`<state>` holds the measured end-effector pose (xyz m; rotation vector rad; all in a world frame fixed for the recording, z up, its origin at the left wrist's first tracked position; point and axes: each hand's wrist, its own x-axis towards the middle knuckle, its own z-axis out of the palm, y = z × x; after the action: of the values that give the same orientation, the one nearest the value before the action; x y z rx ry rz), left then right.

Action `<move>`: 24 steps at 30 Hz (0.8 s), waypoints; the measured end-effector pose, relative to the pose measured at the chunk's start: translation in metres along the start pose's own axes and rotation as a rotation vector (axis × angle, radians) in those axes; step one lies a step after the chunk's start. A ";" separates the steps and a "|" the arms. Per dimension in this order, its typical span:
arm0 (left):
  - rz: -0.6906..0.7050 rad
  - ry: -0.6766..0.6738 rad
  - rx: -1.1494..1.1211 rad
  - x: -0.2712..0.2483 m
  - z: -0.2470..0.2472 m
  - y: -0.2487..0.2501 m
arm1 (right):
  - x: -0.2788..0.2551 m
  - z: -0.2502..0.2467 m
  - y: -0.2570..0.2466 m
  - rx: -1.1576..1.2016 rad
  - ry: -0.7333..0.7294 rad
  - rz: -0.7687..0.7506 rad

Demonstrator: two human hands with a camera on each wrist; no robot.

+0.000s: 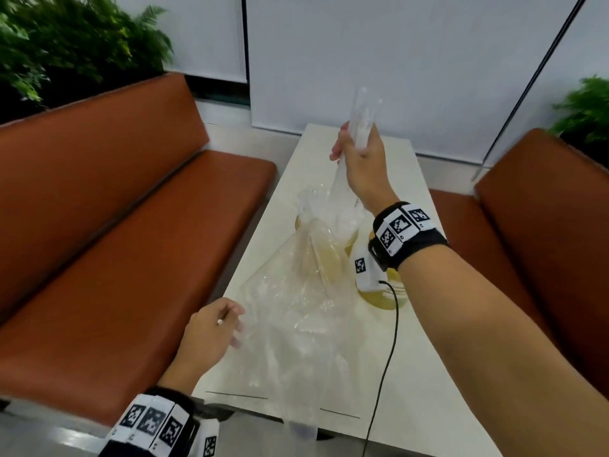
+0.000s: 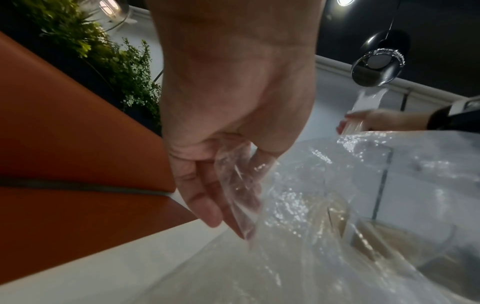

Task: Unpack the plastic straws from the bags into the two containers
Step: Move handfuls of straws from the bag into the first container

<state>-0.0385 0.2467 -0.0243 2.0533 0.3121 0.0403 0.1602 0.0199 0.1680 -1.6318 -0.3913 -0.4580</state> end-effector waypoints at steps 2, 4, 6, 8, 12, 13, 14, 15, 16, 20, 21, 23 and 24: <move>-0.005 0.008 -0.048 0.000 -0.004 -0.002 | -0.006 0.005 0.029 -0.024 -0.007 0.100; 0.013 0.017 -0.125 -0.001 -0.007 -0.003 | -0.016 0.006 0.051 -0.060 0.005 0.217; 0.069 0.016 -0.163 -0.001 -0.009 -0.005 | -0.022 0.004 0.063 -0.158 0.028 0.293; 0.124 0.002 -0.172 -0.002 -0.012 -0.005 | -0.021 0.002 0.061 -0.218 0.068 0.280; 0.200 0.002 -0.183 -0.002 -0.014 -0.006 | -0.008 -0.003 0.042 -0.143 0.181 -0.010; 0.211 0.006 -0.182 -0.001 -0.014 -0.007 | -0.004 -0.004 0.038 -0.116 0.211 -0.058; 0.215 0.009 -0.182 0.000 -0.015 -0.007 | -0.001 -0.004 0.033 -0.093 0.233 -0.088; 0.209 0.011 -0.178 0.002 -0.015 -0.008 | 0.003 -0.005 0.028 -0.093 0.255 -0.104; 0.201 0.012 -0.176 0.003 -0.015 -0.008 | 0.005 -0.004 0.022 -0.108 0.266 -0.126; 0.170 0.043 -0.204 0.007 -0.015 -0.010 | 0.006 -0.004 0.039 -0.425 0.131 -0.262; 0.162 0.056 -0.216 0.008 -0.015 -0.011 | 0.002 -0.003 0.050 -0.577 0.037 -0.264; 0.133 0.078 -0.238 0.010 -0.014 -0.012 | -0.011 -0.004 0.067 -0.852 -0.200 -0.180; 0.116 0.084 -0.252 0.012 -0.014 -0.012 | -0.016 -0.004 0.071 -0.928 -0.275 -0.133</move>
<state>-0.0319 0.2671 -0.0291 1.8201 0.2273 0.2262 0.1817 0.0084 0.0995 -2.5966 -0.5354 -0.5566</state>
